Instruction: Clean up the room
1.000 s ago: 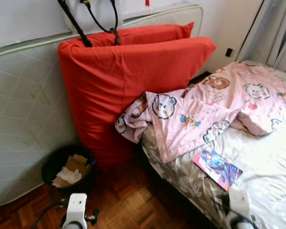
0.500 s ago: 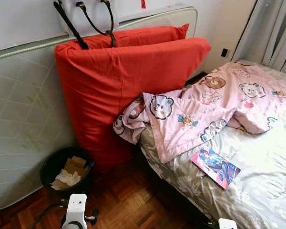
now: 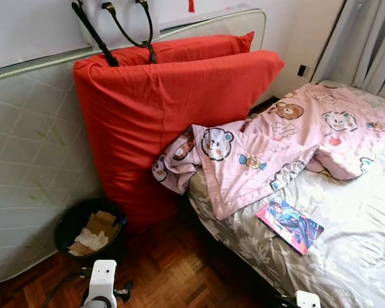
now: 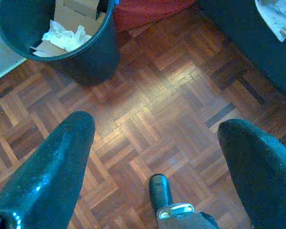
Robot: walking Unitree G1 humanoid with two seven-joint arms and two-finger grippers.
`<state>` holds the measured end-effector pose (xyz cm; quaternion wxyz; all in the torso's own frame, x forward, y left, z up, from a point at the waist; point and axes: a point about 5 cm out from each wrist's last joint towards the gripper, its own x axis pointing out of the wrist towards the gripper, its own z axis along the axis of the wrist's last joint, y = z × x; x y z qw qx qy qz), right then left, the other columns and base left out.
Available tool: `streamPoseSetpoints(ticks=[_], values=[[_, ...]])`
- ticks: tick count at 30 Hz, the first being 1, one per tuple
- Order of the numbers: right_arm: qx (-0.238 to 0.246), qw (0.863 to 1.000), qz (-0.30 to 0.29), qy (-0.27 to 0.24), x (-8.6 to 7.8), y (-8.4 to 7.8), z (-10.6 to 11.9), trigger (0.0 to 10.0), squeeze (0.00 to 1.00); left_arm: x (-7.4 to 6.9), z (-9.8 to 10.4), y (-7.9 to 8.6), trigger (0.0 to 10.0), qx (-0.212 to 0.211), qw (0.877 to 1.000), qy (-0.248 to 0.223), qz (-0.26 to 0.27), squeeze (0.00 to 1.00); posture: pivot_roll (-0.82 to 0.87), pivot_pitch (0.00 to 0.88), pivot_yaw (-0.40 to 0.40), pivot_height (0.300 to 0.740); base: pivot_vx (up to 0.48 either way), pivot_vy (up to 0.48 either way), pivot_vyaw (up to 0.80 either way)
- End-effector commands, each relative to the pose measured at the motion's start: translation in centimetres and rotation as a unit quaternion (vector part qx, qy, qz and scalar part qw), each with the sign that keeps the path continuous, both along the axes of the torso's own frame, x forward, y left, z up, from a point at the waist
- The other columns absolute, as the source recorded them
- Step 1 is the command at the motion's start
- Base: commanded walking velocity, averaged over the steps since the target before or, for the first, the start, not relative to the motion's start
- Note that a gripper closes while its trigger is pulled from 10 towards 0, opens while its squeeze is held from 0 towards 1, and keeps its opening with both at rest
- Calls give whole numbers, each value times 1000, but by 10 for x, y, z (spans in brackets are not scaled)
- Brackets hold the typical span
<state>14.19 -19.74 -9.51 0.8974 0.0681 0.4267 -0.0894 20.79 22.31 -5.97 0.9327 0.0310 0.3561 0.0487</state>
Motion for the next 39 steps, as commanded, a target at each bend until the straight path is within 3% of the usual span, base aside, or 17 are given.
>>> streamPoseSetpoints(ticks=[1,2,3,4,13,39], values=[[2,1000,14,-1,-2,7,-1,10000,1000,-3,-2,1,10000,-10,1000,7,11,0,-84,0,-10,740,0,0,0],[4,1000,15,-1,-4,9,-2,10000,604,-3,-2,1,10000,-10,1000,6,11,0,-84,0,-10,740,0,0,0],[6,1000,14,-2,-5,10,-2,10000,604,-3,-2,1,10000,-10,1000,6,11,0,-84,0,-10,740,0,0,0],[5,1000,15,-1,-5,9,-2,10000,0,-3,-2,1,10000,-11,1000,7,11,0,-87,0,-8,740,0,0,0],[4,1000,20,6,-4,6,-2,10000,0,-5,-3,0,10000,-14,1000,12,7,0,-92,0,-4,740,0,0,0],[7,999,34,13,-4,5,-2,10000,0,-3,-2,1,10000,-10,1000,12,3,0,-81,0,-8,740,0,0,-776]])
